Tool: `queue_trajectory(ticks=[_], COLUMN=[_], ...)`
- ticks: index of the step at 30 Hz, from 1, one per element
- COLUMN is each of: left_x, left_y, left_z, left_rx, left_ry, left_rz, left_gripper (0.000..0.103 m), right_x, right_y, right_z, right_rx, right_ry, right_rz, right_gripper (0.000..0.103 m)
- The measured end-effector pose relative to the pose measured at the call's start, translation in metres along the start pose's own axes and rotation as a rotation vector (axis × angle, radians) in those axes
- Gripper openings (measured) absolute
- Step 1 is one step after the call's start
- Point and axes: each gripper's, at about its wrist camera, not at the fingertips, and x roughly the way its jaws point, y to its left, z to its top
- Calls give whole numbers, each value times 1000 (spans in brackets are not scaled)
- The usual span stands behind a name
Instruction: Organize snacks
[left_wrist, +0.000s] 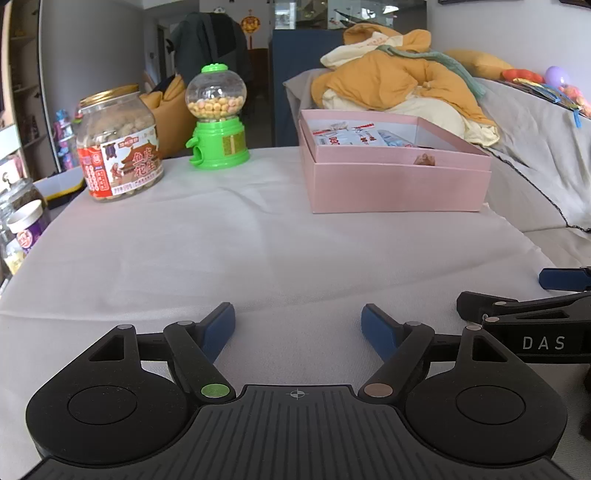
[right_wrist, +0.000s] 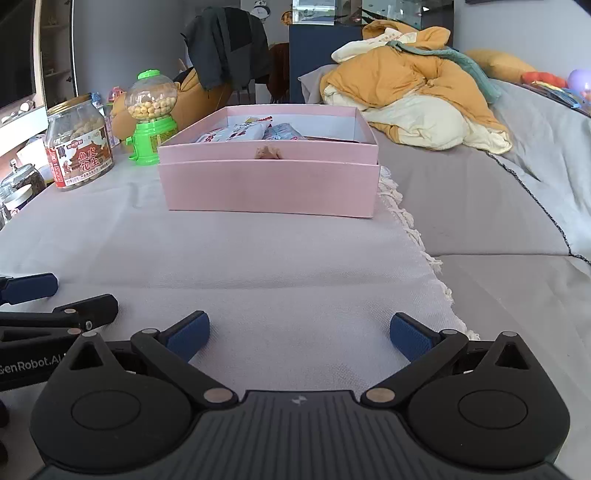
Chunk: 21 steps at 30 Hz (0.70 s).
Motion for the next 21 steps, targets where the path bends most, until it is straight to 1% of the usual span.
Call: queue_trajectory(ticks=[21], left_x=[0], left_y=[0], left_z=[0], left_rx=[5], left_ry=[1], left_rz=[2], left_gripper=[83], right_x=[1], right_y=[-1], right_z=[0], right_rx=[4], right_ry=[1], right_rz=[4], right_gripper=[103])
